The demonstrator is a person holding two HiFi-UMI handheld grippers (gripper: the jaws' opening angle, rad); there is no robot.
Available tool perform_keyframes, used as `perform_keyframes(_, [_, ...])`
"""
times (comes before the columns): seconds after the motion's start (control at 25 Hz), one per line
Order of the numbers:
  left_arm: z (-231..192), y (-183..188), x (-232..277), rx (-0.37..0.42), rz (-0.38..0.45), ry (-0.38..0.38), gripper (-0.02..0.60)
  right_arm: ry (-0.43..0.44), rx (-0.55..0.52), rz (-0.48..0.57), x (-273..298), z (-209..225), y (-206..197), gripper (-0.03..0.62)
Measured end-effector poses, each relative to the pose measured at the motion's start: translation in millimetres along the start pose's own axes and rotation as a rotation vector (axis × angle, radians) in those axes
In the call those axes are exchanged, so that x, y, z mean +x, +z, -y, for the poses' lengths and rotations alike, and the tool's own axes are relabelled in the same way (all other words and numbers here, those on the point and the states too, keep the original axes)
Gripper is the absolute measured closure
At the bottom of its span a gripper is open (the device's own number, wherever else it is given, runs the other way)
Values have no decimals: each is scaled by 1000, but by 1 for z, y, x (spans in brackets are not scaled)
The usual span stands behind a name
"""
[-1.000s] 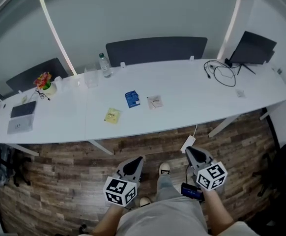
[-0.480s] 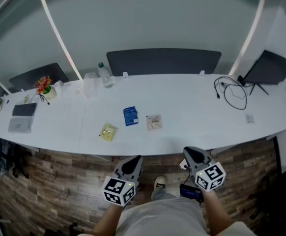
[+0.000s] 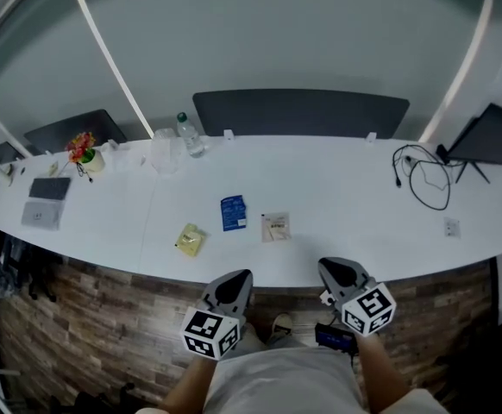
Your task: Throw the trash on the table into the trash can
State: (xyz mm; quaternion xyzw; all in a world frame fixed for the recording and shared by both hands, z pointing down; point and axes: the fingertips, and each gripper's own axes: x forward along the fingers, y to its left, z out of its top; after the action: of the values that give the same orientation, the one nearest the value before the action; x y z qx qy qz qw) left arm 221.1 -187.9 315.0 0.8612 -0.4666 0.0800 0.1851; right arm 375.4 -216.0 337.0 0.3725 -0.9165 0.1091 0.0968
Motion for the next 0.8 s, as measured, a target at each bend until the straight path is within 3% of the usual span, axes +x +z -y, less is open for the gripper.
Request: perform_keyframes(0.8, [-54,11,23,-3,-52,-50,581,-30,14,-98,56,5,3,562])
